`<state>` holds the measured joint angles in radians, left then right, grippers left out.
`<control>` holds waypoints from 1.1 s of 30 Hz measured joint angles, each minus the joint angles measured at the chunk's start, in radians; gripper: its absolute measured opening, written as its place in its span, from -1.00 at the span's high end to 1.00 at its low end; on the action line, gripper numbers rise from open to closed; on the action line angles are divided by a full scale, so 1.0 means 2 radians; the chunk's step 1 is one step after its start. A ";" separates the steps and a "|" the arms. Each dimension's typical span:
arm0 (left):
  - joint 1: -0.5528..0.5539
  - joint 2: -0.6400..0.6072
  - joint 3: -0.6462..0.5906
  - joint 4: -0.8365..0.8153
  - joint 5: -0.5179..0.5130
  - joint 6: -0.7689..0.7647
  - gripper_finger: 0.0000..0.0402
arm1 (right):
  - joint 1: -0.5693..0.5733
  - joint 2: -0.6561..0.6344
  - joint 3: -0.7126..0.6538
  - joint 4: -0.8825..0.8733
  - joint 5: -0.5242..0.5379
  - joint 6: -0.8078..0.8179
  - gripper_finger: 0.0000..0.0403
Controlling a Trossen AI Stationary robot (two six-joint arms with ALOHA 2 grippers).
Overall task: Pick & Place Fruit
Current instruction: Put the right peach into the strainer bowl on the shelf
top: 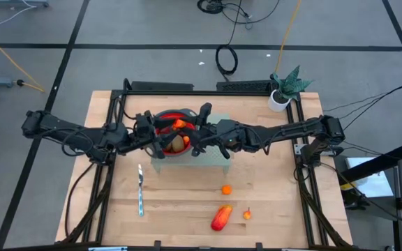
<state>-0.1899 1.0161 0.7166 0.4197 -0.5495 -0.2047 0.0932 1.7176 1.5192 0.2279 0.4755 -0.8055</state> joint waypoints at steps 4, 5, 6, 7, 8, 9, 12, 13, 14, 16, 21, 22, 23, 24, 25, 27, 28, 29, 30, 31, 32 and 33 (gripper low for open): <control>0.000 0.000 0.000 -0.002 0.000 0.000 -0.22 | -0.001 0.000 0.000 0.000 0.000 0.000 0.37; 0.000 0.000 0.000 -0.002 0.000 0.000 -0.19 | -0.001 0.000 0.000 0.000 0.000 0.000 0.37; 0.000 0.000 0.000 -0.002 0.000 0.000 -0.14 | -0.001 0.000 0.000 0.000 0.000 0.000 0.37; 0.000 0.000 0.000 -0.002 0.000 0.000 -0.09 | -0.001 0.000 0.000 0.000 0.000 0.000 0.37; 0.000 0.000 0.000 -0.002 0.000 0.000 -0.02 | -0.001 0.000 0.000 0.000 0.000 0.000 0.37; 0.000 0.000 0.000 -0.002 0.000 0.001 0.05 | -0.001 0.000 0.000 0.000 0.000 0.000 0.37; 0.000 0.000 0.000 -0.002 0.006 0.011 0.28 | -0.001 0.000 0.000 0.000 0.000 0.000 0.37; 0.000 0.000 0.000 -0.002 0.008 0.012 0.36 | -0.001 0.000 0.000 0.000 0.000 0.000 0.37; 0.000 0.000 0.000 -0.002 0.009 0.012 0.44 | -0.001 0.000 0.000 0.000 0.000 0.000 0.37; 0.000 -0.001 0.000 -0.002 0.011 0.013 0.61 | -0.001 0.000 0.000 0.000 0.000 0.000 0.37; 0.000 -0.002 0.000 -0.002 0.012 0.011 0.94 | -0.001 0.000 0.000 0.000 0.001 -0.001 0.37; 0.000 -0.002 0.000 -0.002 0.012 0.010 0.94 | -0.001 0.000 0.000 0.000 0.001 -0.001 0.37; 0.000 -0.002 0.000 -0.002 0.012 0.010 0.93 | -0.001 0.000 0.000 0.000 0.001 -0.001 0.37; 0.000 -0.002 0.000 -0.002 0.012 0.010 0.92 | -0.001 0.000 0.000 0.000 0.001 -0.001 0.37; 0.000 -0.002 0.000 -0.002 0.012 0.010 0.92 | -0.001 0.000 0.000 0.000 0.001 0.000 0.37; 0.000 -0.002 0.000 -0.002 0.012 0.011 0.95 | -0.001 0.000 0.000 0.000 0.000 0.004 0.37; 0.000 -0.002 0.000 -0.002 0.012 0.011 0.96 | -0.001 0.000 0.000 0.000 0.000 0.004 0.36; 0.000 -0.002 0.000 -0.002 0.013 0.012 0.97 | -0.001 0.000 0.000 0.000 0.000 0.004 0.36; 0.000 -0.002 0.000 -0.002 0.012 0.012 0.96 | -0.001 0.000 0.000 0.000 0.000 0.005 0.35; 0.000 -0.002 0.000 -0.002 0.013 0.012 0.96 | -0.001 0.000 0.000 0.000 -0.001 0.007 0.34; 0.000 -0.002 0.000 -0.002 0.013 0.012 0.96 | -0.001 0.000 0.000 0.000 -0.001 0.010 0.33; 0.000 -0.002 0.000 -0.002 0.013 0.012 0.97 | -0.001 0.000 0.000 0.000 -0.001 0.014 0.31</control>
<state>-0.1902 1.0130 0.7166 0.4156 -0.5243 -0.1802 0.0910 1.7172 1.5192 0.2276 0.4733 -0.7768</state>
